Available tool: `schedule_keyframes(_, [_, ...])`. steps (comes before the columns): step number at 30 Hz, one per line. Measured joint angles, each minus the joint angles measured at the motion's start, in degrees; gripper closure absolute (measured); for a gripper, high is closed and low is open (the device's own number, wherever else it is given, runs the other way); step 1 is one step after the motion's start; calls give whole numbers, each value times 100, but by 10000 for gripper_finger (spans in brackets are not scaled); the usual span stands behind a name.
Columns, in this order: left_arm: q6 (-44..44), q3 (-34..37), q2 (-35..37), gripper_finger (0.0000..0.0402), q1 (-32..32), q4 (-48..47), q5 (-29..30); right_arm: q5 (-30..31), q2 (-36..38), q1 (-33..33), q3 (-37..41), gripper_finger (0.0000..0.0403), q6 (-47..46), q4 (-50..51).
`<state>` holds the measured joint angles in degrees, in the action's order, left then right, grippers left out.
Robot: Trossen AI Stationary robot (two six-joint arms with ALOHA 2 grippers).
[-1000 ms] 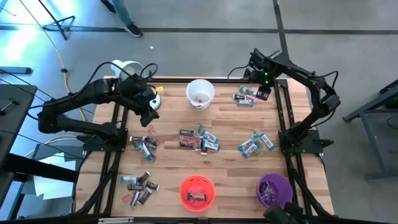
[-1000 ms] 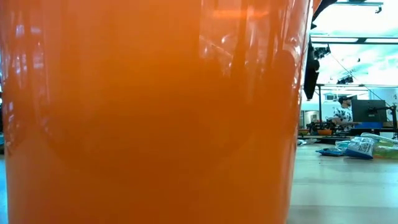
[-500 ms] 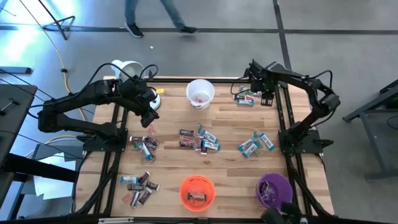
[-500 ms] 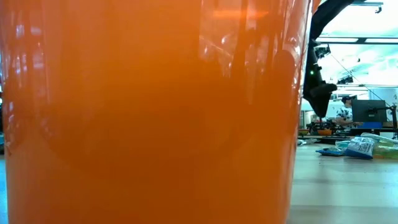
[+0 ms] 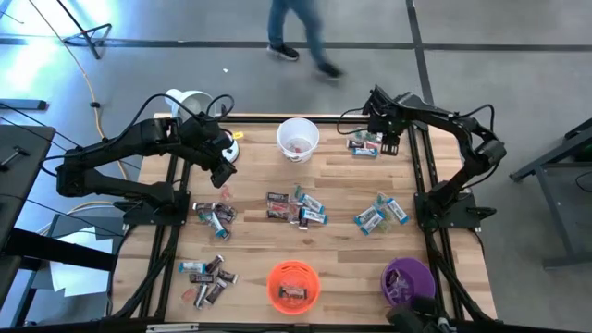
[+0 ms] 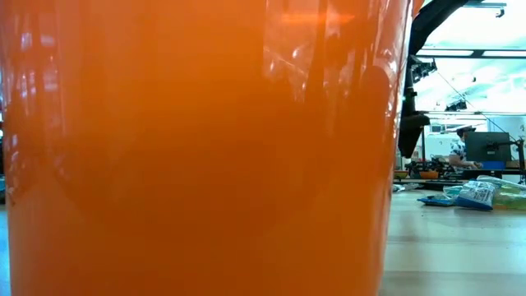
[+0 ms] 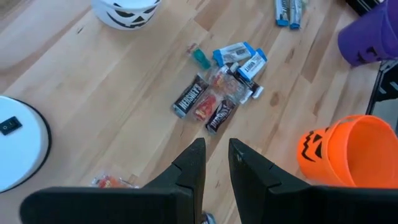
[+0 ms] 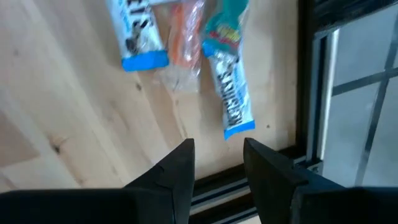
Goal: Organize candy in baskets
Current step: Put the white chocolate bar into the orange bucket
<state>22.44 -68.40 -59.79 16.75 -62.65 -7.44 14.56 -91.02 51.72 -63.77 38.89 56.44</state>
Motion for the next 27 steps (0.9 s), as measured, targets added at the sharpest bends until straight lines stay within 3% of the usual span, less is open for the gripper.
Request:
schedule_keyframes(9, [96, -2, 0, 346, 0, 0, 330, -20, 0, 3, 0, 270, -327, -303])
schedule_keyframes(15, [117, -4, 0, 346, 0, 2, 351, -646, -4, 138, 0, 270, -601, -188])
schedule_keyframes(27, [101, -7, -4, 346, 4, 319, 477, -533, -306, 617, -2, 270, -693, -147])
